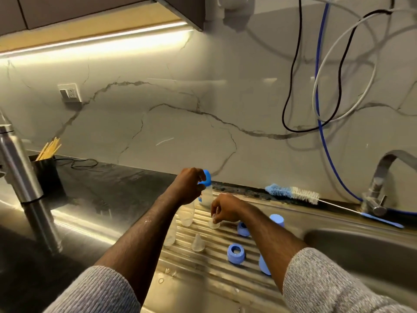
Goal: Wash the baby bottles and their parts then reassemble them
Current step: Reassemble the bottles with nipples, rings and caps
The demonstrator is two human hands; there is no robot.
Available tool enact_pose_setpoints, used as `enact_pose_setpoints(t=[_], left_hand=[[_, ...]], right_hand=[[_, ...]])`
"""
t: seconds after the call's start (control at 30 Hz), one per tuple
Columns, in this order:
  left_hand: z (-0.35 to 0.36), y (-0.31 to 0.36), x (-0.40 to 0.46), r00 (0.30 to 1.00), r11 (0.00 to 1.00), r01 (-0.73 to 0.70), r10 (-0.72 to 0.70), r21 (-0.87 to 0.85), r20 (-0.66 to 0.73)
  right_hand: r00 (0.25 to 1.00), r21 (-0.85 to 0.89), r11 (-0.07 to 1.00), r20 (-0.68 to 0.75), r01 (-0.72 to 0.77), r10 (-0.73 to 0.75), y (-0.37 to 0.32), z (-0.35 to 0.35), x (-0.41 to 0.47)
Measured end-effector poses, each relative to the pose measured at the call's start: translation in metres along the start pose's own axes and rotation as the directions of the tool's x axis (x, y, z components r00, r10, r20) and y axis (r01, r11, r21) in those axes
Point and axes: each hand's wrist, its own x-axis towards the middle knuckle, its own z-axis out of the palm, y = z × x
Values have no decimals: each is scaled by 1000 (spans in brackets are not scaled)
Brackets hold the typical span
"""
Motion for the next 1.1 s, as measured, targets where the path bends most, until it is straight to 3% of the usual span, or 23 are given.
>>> enact_pose_setpoints(t=[0.1,0.23,0.33,0.43,0.53,0.67,0.8,0.9,1.1], left_hand=[[18,11,-4,1000,999,-6,6,-39,-12],[53,26,-10,999,998,-7,10,-60,45],[84,46,-14,983,999,10,-2,-44,184],[109,65,-18,922,998,-26,-1,65,387],[118,74,-19,889,993,-17,-40,120,455],[122,76,-22,937,992,71,-101,102,333],[114,85,-20,990,978,126,-134,-168,-41],[105,116,-19,970,945,8,-87,-326,-228],[128,215,-35,955,805,-250,113,-538,-275]], right_hand=[[978,6,1000,-210,-17,18,10,-8,-8],[877,190,980,-460,-56,139,36,-34,-37],[810,192,980,-565,-54,156,59,-42,-71],[754,183,983,-643,-19,134,72,-43,-102],[705,244,969,-692,27,154,81,-45,-130],[681,285,954,-717,90,150,95,-42,-158],[651,440,882,-722,170,234,117,-31,-182],[663,524,834,-689,175,294,140,-17,-200],[682,688,700,-606,190,410,178,8,-238]])
